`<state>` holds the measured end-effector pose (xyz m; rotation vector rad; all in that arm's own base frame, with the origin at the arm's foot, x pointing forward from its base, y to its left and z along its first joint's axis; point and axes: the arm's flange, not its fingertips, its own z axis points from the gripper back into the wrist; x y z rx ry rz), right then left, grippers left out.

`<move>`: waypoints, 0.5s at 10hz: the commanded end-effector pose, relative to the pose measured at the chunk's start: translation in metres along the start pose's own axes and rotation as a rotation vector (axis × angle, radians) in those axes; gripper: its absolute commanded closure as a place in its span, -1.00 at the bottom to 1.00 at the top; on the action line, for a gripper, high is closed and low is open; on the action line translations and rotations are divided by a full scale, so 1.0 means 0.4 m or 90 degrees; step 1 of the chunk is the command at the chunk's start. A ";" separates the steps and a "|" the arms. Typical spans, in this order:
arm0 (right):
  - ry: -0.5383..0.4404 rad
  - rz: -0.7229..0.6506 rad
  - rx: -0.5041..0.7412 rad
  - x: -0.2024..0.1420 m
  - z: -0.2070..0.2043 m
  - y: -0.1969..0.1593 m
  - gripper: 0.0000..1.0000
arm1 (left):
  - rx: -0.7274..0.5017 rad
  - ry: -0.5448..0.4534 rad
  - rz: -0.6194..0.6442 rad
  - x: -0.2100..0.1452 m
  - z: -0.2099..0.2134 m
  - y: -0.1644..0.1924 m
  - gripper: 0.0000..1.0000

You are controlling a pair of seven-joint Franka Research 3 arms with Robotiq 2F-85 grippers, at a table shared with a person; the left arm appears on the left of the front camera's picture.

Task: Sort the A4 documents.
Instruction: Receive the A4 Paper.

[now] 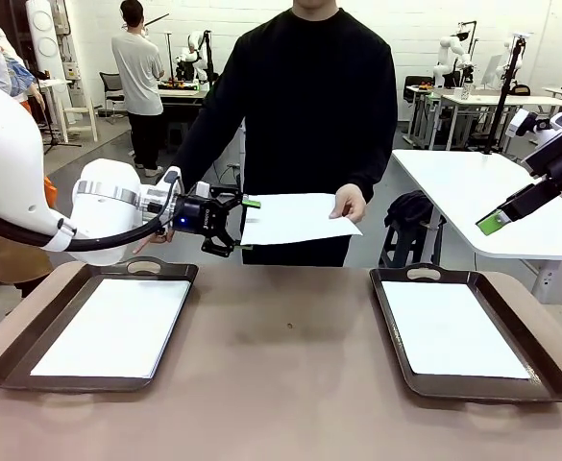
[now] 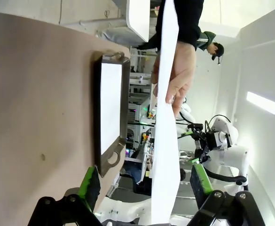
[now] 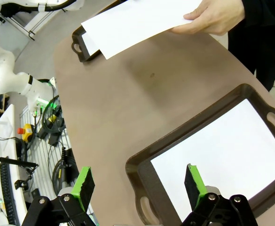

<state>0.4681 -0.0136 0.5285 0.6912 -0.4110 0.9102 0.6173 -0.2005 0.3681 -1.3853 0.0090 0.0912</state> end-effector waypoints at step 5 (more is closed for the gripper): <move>0.000 0.000 -0.002 0.002 -0.002 -0.001 -1.00 | -0.105 -0.014 0.030 0.031 -0.024 0.005 -1.00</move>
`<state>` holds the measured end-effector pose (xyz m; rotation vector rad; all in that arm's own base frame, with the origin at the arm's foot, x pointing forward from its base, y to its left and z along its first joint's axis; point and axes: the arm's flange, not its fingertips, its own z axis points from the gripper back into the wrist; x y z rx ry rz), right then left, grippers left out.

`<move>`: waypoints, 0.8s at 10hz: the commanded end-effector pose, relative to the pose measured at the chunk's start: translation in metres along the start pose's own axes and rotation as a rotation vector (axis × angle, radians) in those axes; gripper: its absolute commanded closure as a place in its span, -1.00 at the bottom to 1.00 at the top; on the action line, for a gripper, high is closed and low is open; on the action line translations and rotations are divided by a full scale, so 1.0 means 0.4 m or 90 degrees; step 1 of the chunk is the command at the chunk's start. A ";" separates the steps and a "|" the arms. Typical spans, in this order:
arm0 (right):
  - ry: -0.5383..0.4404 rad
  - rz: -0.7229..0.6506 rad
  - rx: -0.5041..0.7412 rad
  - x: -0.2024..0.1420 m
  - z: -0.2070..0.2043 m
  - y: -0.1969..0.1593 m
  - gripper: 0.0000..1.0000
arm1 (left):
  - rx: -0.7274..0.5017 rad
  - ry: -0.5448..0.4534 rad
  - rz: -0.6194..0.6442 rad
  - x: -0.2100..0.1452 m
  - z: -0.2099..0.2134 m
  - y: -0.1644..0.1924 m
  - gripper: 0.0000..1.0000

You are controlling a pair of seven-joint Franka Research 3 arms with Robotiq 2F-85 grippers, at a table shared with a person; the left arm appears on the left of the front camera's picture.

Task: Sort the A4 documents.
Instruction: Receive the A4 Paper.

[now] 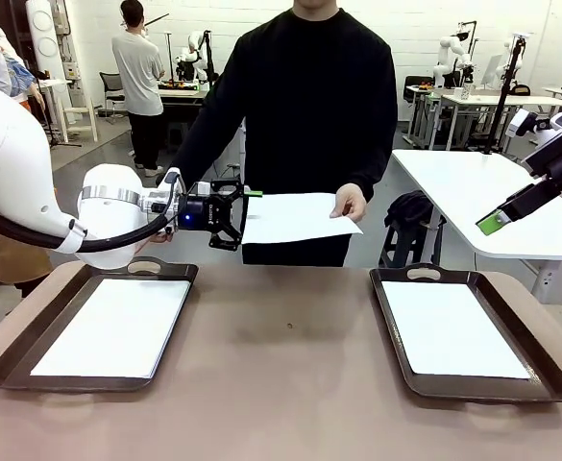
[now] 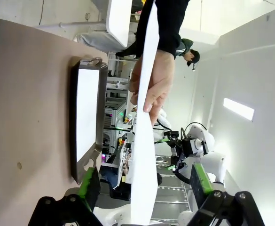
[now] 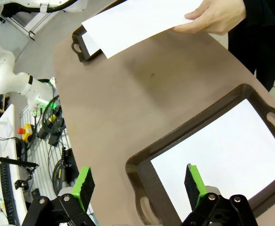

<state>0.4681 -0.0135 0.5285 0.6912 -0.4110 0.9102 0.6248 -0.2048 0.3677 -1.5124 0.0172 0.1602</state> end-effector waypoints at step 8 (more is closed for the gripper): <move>0.000 0.000 -0.002 0.001 -0.002 -0.001 -1.00 | -0.036 0.033 -0.057 0.010 -0.027 0.018 0.44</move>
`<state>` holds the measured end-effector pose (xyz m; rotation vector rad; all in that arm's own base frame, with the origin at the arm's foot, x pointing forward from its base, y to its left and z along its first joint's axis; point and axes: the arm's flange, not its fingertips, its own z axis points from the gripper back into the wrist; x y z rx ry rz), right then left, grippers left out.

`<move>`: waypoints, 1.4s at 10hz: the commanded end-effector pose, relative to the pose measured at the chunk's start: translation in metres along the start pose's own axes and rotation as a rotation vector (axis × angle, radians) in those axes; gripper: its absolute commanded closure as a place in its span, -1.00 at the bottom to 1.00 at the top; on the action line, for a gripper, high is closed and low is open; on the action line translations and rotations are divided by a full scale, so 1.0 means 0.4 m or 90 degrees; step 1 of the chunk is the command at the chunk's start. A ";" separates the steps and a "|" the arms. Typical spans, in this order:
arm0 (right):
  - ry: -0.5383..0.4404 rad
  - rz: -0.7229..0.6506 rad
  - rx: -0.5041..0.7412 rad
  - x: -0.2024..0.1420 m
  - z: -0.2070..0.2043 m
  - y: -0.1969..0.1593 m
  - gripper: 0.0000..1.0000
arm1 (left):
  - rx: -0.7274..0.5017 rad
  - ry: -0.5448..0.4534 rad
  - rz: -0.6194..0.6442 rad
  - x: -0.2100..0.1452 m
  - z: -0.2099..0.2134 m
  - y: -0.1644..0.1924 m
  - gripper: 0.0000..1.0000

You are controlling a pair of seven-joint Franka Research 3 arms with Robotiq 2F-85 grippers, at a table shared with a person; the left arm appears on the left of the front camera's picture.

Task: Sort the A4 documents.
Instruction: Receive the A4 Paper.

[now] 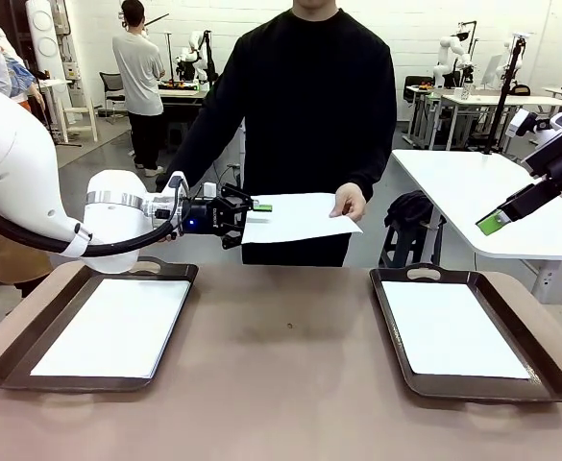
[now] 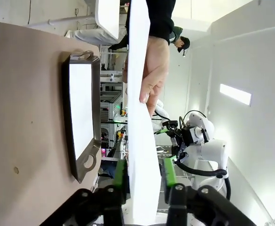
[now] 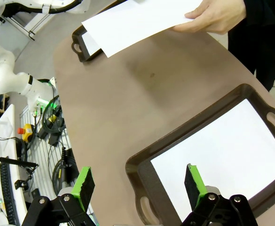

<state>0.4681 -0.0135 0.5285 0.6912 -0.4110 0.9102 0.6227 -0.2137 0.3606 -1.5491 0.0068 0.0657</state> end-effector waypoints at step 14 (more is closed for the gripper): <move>0.000 0.000 -0.002 0.001 -0.002 -0.001 -1.00 | 0.003 -0.003 -0.017 0.003 0.007 -0.002 1.00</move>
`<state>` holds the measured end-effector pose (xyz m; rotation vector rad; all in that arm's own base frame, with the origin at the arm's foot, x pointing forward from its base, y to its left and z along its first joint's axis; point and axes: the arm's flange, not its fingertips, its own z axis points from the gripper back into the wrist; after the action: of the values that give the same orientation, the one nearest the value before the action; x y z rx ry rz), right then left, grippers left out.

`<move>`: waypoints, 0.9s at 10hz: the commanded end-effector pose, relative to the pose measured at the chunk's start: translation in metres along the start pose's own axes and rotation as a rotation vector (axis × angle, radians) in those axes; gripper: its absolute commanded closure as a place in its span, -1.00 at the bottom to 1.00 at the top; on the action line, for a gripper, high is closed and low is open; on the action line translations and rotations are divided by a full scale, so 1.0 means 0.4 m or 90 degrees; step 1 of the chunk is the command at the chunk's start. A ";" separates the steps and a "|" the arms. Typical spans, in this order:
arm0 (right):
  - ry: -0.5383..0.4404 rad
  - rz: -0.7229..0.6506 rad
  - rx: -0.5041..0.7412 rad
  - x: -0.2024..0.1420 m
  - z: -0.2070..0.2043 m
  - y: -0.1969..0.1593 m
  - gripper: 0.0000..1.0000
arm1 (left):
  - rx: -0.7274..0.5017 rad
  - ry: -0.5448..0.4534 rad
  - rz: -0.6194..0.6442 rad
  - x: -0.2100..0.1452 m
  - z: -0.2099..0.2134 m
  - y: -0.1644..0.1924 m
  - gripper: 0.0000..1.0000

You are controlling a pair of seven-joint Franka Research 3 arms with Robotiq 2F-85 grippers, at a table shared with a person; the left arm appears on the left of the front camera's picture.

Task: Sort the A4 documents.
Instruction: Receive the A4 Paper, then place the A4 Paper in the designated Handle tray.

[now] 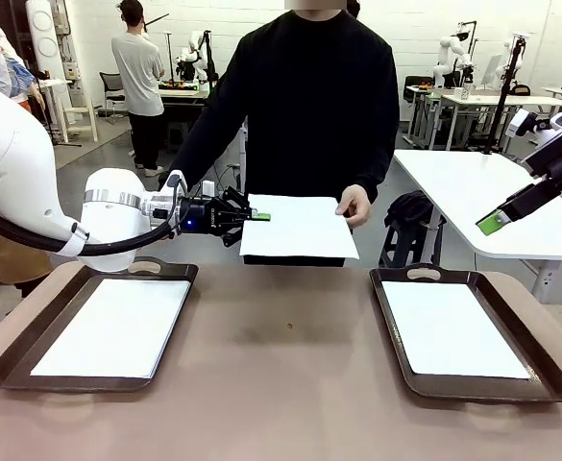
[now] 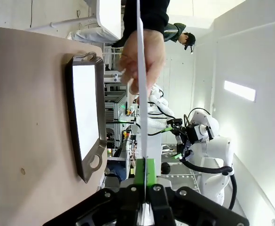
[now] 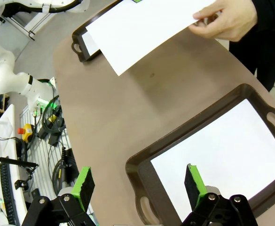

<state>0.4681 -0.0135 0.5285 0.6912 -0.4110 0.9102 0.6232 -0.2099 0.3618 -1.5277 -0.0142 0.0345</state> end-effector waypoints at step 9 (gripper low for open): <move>0.000 0.000 -0.002 0.001 -0.002 -0.001 -1.00 | -0.011 -0.007 0.004 0.002 -0.003 0.000 1.00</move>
<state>0.4681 -0.0135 0.5285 0.6912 -0.4110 0.9102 0.6231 -0.2099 0.3616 -1.5278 -0.0139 0.0349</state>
